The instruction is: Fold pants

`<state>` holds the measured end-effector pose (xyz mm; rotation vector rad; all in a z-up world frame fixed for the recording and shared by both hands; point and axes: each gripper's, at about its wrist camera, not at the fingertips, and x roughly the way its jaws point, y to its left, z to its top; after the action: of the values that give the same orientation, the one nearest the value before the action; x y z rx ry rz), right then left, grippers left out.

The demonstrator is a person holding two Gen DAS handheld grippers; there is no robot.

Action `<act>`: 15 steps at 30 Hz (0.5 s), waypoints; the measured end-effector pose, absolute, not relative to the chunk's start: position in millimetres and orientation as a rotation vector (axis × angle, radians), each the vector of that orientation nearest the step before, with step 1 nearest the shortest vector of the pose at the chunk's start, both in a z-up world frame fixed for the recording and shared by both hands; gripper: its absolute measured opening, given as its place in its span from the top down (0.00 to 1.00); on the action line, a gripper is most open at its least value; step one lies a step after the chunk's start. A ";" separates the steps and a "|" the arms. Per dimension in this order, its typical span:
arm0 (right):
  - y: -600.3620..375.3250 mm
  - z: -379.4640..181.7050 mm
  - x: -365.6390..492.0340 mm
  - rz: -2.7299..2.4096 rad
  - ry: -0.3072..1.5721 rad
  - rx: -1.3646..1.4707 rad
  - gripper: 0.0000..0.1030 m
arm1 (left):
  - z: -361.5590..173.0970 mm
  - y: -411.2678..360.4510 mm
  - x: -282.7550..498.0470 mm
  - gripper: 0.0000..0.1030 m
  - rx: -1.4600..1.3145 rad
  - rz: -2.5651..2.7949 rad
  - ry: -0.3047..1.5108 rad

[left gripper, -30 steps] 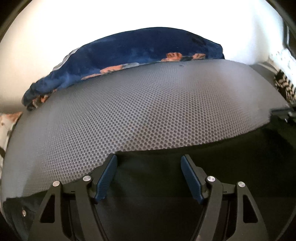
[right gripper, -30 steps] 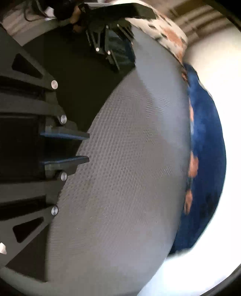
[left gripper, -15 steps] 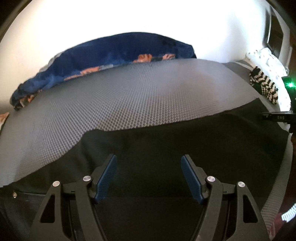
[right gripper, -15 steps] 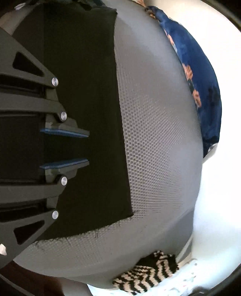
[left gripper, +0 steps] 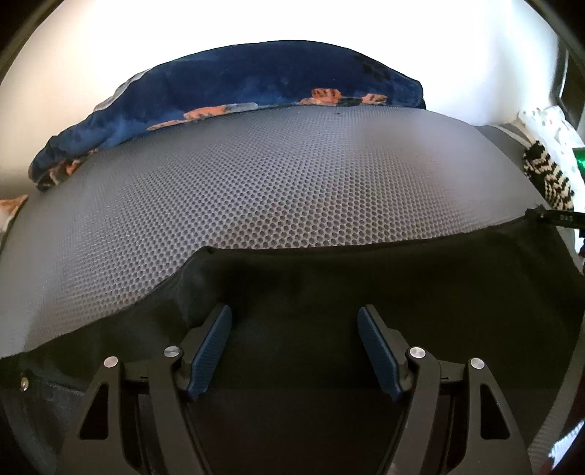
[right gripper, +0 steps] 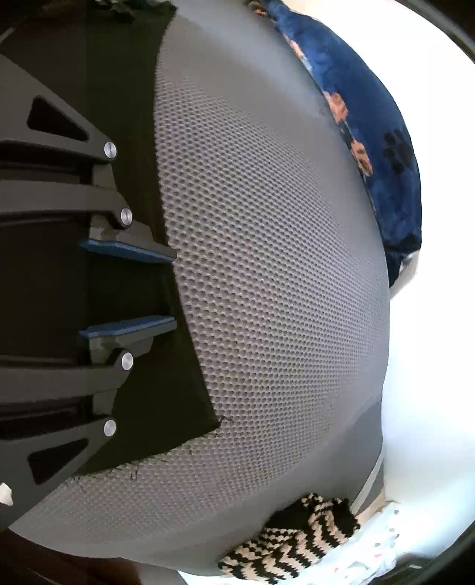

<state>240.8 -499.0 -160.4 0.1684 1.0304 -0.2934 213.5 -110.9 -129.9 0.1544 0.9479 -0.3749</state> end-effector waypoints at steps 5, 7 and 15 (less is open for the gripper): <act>-463.6 -137.7 233.2 -0.238 0.985 0.142 0.67 | -109.3 -93.0 193.3 0.30 0.133 -0.358 0.913; -434.4 -131.6 227.0 -0.172 0.973 0.113 0.61 | -106.3 -82.4 185.3 0.30 0.120 -0.340 0.916; -318.5 -148.6 214.4 0.058 1.000 -0.044 0.53 | -112.4 -39.0 149.7 0.30 0.102 -0.204 0.938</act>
<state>214.4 -318.5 -148.6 -0.0439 0.9995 0.0578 149.7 -39.0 -112.4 0.1018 0.9381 -0.2036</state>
